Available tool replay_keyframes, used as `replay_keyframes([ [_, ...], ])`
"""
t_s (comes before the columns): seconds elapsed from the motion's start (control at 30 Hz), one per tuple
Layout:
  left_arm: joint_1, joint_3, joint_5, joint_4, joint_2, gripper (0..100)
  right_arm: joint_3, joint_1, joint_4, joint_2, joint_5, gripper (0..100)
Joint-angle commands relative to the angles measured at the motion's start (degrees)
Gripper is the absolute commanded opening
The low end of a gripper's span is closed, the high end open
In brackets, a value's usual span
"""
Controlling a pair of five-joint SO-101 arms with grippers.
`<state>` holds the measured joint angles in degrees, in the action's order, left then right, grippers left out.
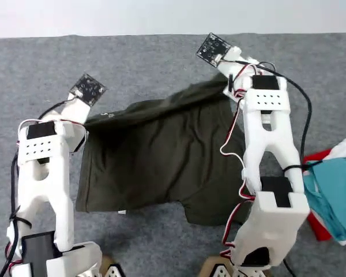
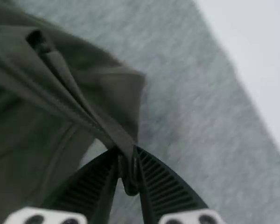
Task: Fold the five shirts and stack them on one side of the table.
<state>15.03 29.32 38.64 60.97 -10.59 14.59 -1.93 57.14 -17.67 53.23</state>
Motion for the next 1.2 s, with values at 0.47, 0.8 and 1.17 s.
replay_keyframes([
  [0.47, 0.26, -2.33, 16.53, 21.36, -0.79, 0, 0.62, 1.89, 39.08, 16.13, 1.58, 0.9],
  [0.8, 3.25, -5.14, 27.52, 30.07, -0.70, 0, -12.66, 4.97, 45.58, 26.15, 8.18, 0.9],
  [1.17, 6.15, -7.25, 32.44, 34.29, -0.18, 0, -37.01, 5.05, 42.86, 38.73, 12.92, 0.9],
])
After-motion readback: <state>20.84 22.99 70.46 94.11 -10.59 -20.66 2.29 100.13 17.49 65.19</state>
